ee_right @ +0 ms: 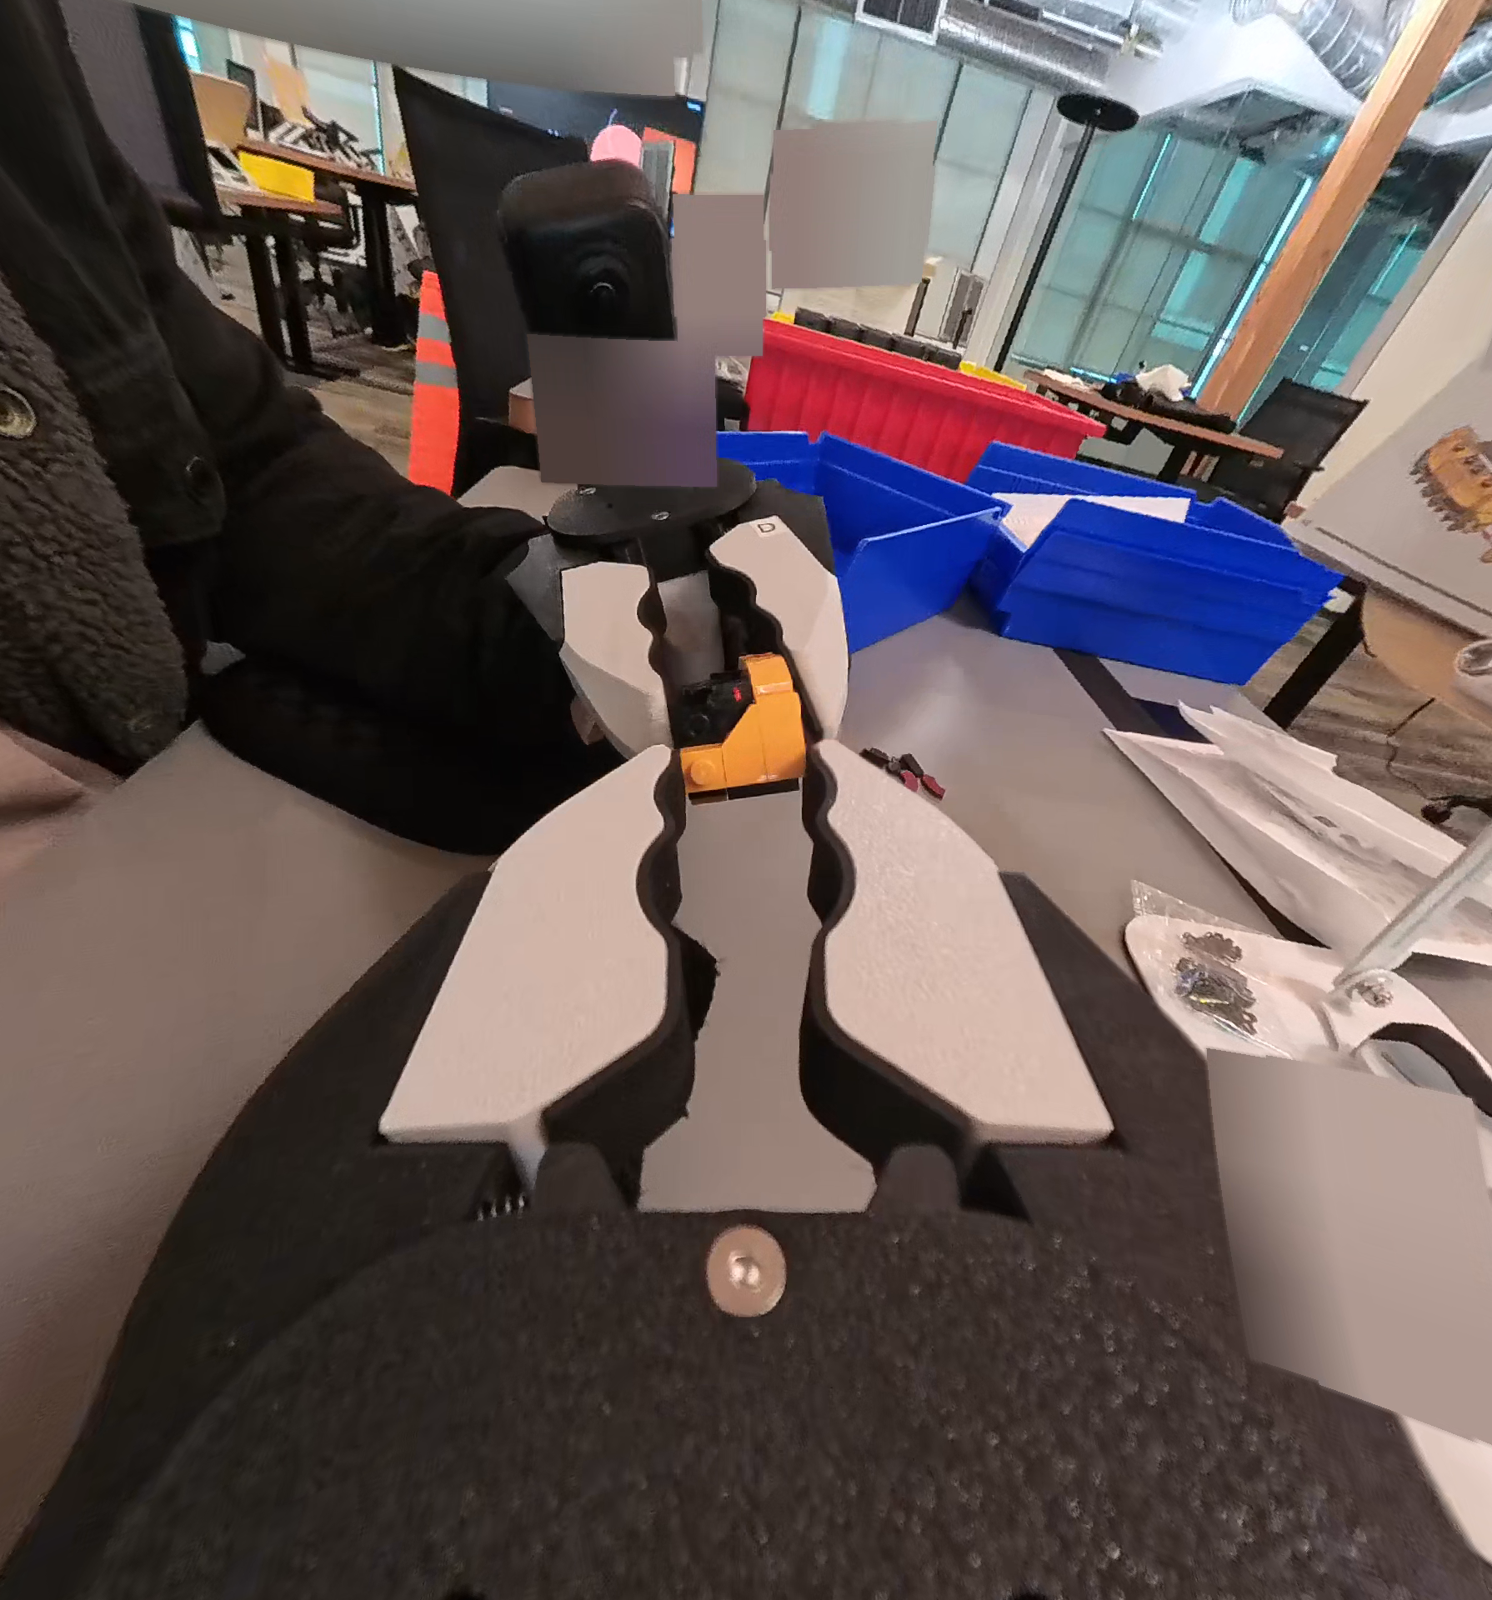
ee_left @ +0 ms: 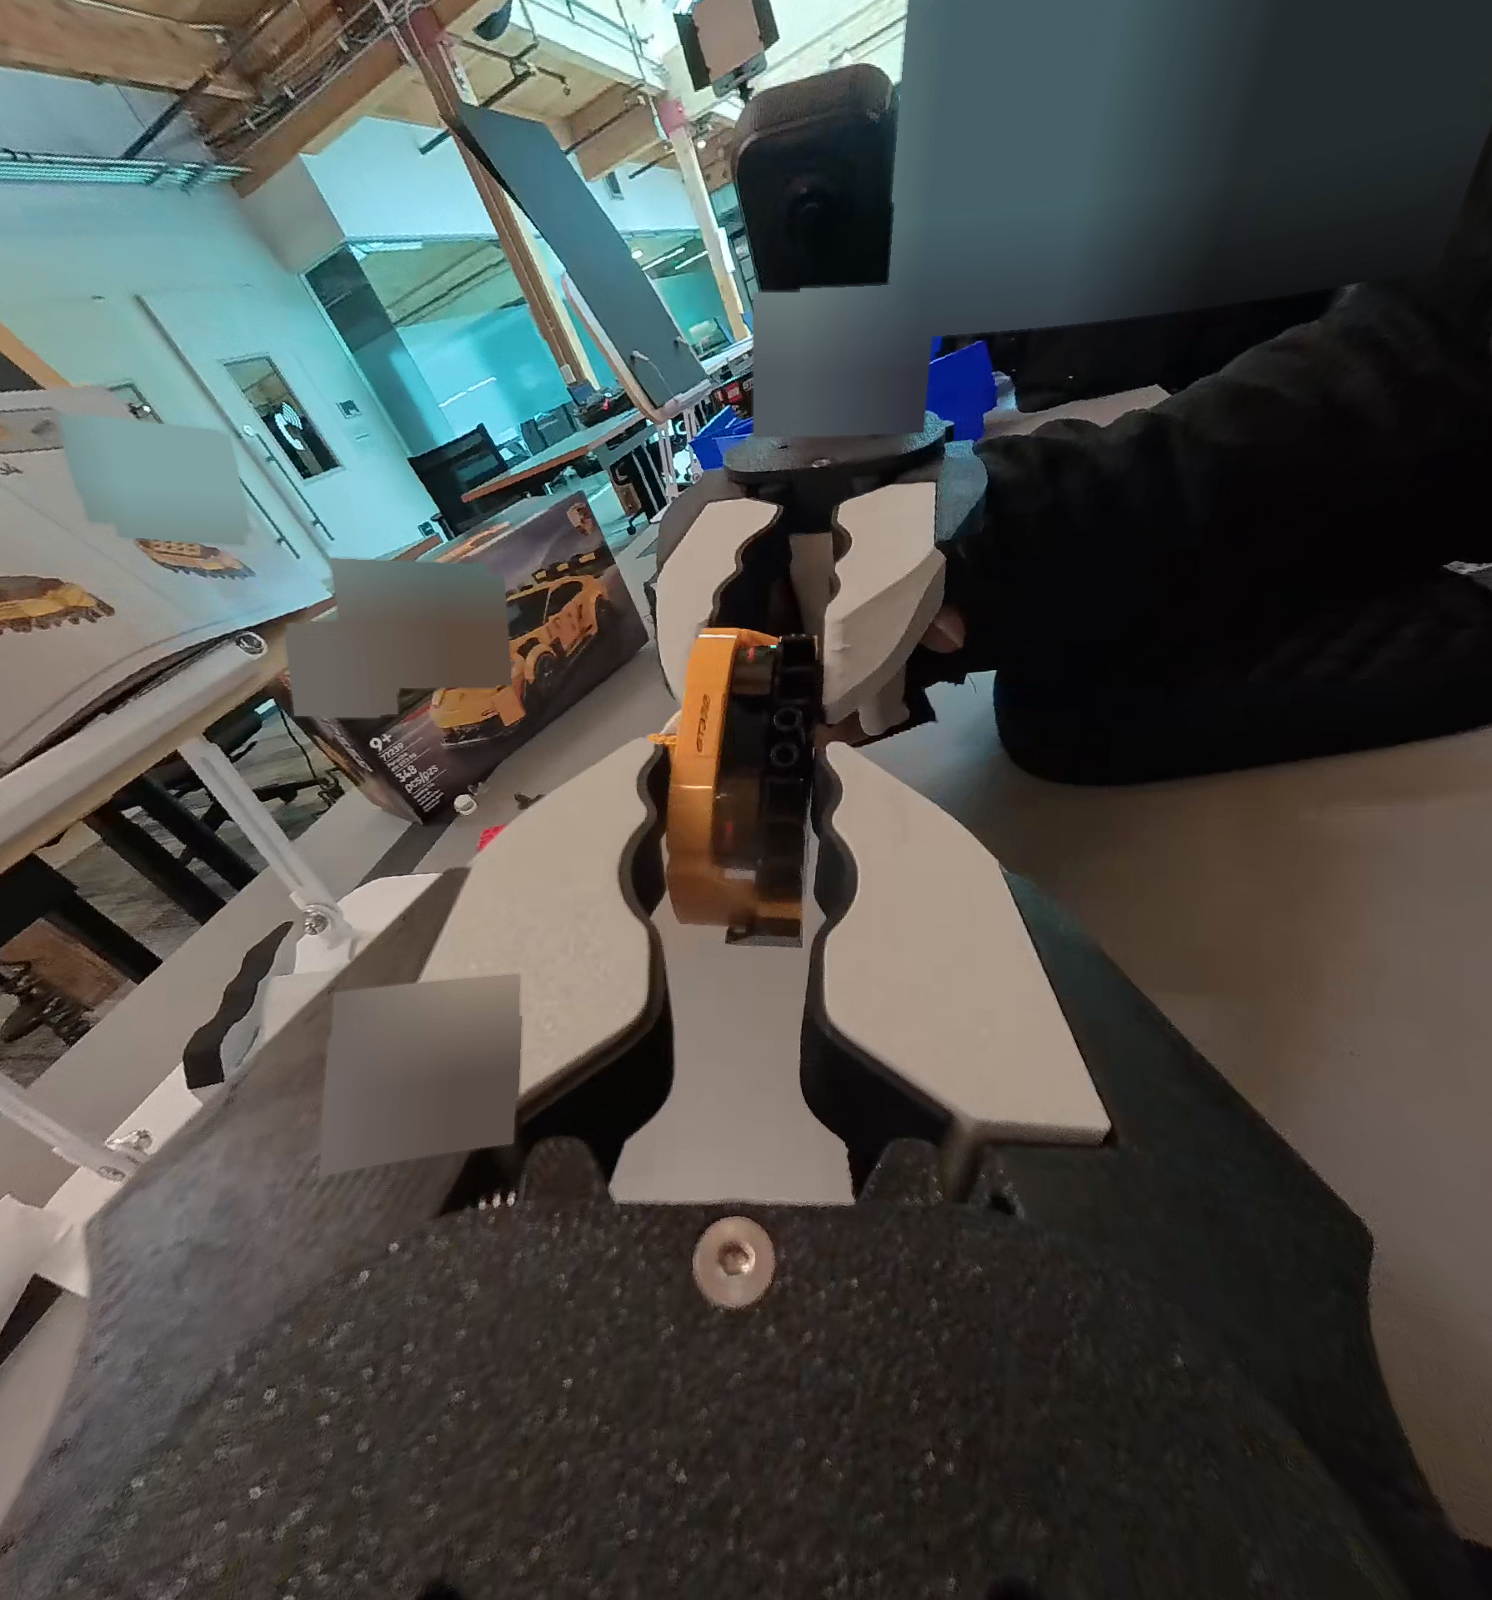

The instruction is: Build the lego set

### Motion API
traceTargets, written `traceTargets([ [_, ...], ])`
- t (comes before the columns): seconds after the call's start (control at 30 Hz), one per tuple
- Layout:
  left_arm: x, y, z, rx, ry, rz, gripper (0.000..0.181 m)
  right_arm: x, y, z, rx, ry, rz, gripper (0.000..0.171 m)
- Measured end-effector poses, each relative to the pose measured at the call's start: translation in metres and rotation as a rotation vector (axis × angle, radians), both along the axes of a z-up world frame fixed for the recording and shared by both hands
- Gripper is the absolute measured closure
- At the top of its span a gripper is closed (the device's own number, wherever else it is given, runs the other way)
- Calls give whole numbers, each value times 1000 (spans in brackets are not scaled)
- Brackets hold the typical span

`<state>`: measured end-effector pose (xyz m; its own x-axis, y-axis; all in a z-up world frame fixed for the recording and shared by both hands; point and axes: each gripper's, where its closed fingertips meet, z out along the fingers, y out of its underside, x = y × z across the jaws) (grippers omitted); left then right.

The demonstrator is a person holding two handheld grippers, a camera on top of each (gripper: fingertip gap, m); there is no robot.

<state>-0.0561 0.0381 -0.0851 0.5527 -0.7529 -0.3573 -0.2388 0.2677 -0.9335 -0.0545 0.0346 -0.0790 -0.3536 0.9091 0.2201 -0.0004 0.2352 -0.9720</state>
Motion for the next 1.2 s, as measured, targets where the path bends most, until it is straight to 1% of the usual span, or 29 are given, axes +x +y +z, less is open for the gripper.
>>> traceTargets([
  [0.07,0,-2,1,1,16,-8,152,0,-2,1,9,6,7,145],
  [0.33,4,-10,4,198,224,36,152,6,-8,-2,-2,-25,61,145],
  [0.47,6,-14,6,252,270,40,152,7,-11,-3,-7,-20,85,145],
  [0.53,7,-15,6,252,261,36,152,8,-12,-2,-16,-15,92,145],
  [0.73,6,-14,6,120,145,4,152,7,-14,4,43,5,60,145],
  [1.2,7,-17,-7,-75,96,-85,153,6,-17,-6,126,-66,39,145],
])
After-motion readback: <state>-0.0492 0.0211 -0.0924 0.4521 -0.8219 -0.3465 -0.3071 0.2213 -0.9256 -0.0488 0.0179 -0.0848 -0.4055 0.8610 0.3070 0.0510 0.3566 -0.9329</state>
